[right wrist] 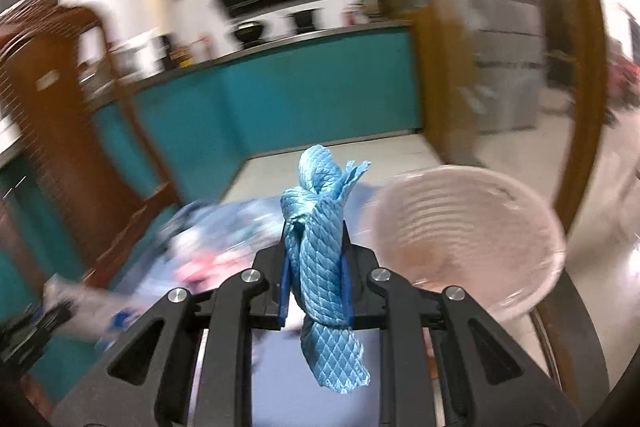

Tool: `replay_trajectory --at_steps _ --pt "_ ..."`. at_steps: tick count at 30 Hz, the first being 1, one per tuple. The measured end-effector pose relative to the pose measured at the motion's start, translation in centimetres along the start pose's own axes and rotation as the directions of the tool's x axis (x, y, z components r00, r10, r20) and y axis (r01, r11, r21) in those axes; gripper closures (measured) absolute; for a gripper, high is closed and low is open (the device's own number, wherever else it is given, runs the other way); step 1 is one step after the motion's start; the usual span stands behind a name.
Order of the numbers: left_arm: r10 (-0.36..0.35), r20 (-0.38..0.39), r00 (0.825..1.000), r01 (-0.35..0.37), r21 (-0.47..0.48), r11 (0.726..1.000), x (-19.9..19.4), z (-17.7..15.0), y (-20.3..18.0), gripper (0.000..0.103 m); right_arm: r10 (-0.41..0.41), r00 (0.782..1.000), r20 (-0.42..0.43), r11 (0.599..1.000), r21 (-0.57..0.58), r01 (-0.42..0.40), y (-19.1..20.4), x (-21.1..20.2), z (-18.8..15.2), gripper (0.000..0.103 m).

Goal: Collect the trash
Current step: 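Carry the blue mesh cloth over the wastebasket with the right tool and release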

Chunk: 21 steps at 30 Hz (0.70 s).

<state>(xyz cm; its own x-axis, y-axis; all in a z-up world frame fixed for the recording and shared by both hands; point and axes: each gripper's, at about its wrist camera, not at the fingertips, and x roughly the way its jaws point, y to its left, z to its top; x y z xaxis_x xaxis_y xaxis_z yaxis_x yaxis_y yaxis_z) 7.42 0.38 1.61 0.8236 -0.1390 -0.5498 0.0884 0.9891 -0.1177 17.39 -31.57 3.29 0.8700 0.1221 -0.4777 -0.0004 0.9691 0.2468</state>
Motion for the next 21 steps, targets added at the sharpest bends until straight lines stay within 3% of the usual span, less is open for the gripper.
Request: replay_trajectory --at_steps 5,10,11,13,14,16,19,21 --pt "-0.001 -0.001 1.0 0.001 -0.001 1.0 0.0 0.0 0.0 0.09 -0.102 0.993 -0.059 0.99 0.092 0.108 -5.9 3.9 0.3 0.082" --pt "0.0 -0.001 1.0 0.0 -0.003 1.0 0.1 0.1 0.0 0.09 -0.12 0.991 -0.051 0.988 0.091 0.125 -6.6 4.7 0.4 0.081" --pt "0.001 -0.002 1.0 -0.001 -0.002 1.0 0.2 0.1 -0.1 0.09 -0.126 0.991 -0.046 0.987 0.092 0.13 -6.7 4.9 0.3 0.076" --pt "0.003 -0.002 1.0 -0.003 0.002 1.0 0.1 0.1 -0.1 0.09 -0.147 0.988 -0.037 0.984 0.093 0.15 -7.1 5.3 0.2 0.05" --pt "0.005 -0.002 1.0 -0.005 0.003 1.0 0.1 0.1 -0.1 0.09 -0.165 0.986 -0.033 0.981 0.095 0.167 -7.2 5.3 0.1 0.025" --pt "0.008 -0.001 1.0 -0.008 0.001 1.0 0.2 0.2 -0.2 0.09 -0.184 0.983 0.001 0.975 0.129 0.183 -7.5 4.3 0.2 0.019" --pt "0.001 0.005 1.0 -0.001 0.0 1.0 0.1 0.2 -0.4 0.09 -0.12 0.989 0.089 0.979 0.175 0.103 -7.0 1.1 1.0 0.017" --pt "-0.014 0.019 1.0 0.014 0.006 1.0 -0.1 0.3 -0.9 0.09 -0.133 0.97 0.202 0.977 0.193 0.093 -6.4 -2.4 1.2 0.005"
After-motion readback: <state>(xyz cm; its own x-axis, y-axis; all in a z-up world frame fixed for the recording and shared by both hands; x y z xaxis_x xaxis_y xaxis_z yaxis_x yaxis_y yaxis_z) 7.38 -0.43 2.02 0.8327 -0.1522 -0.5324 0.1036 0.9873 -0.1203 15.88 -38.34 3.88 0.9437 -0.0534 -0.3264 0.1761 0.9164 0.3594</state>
